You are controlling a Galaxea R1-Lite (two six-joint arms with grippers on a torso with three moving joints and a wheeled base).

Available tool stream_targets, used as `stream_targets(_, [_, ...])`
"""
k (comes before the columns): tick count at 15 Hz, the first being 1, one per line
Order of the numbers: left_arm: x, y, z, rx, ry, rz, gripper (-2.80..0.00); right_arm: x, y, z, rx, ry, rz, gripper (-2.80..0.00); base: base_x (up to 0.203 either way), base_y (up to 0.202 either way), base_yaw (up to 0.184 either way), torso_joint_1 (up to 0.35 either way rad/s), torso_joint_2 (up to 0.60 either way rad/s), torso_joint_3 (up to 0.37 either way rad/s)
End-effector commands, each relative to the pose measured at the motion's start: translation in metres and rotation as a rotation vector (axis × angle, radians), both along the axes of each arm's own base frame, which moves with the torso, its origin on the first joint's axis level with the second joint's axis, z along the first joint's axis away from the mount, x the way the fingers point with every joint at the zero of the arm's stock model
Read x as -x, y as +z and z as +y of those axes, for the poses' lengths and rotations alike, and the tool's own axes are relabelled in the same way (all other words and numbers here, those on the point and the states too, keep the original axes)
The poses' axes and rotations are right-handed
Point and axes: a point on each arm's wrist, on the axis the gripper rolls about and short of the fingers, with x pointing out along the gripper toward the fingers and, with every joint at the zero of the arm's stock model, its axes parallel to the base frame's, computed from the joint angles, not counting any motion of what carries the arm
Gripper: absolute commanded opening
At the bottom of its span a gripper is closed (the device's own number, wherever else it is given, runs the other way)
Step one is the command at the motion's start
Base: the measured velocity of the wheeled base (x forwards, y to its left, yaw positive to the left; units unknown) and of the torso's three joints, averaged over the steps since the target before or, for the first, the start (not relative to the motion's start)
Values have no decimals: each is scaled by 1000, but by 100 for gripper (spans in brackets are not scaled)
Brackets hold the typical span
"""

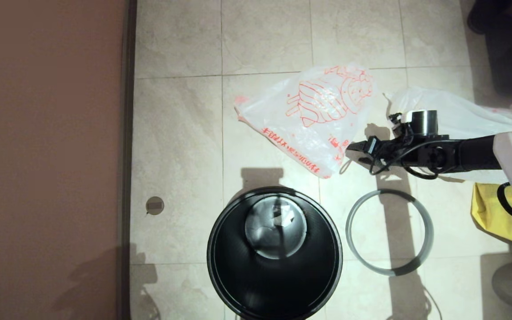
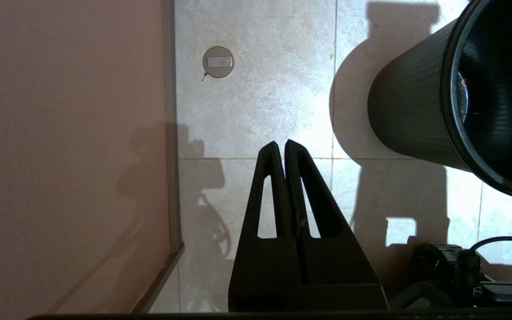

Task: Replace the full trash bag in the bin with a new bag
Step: Pick up a new trash bag

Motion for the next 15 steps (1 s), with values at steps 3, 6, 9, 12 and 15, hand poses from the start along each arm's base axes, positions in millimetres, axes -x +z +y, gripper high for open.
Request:
stream_targets(3, [0,0,0,0,1,1,-280,11,16,-5,-122,87,18,0,0,0,0,0,0,0])
stream_targets(6, [0,0,0,0,1,0,-280,17,13,5,-142,158,39,0,0,0,0,0,0,0])
stream_targets(9, [0,0,0,0,1,1,-280,12,-9,31,-131,225,60,0,0,0,0,0,0,0])
stream_targets(12, [0,0,0,0,1,0,-280,0,-44,54,-90,310,-31,0,0,0,0,0,0,0])
stream_targets(15, [0,0,0,0,1,0,-280,-6,-80,73,-58,380,-163,0,0,0,0,0,0,0])
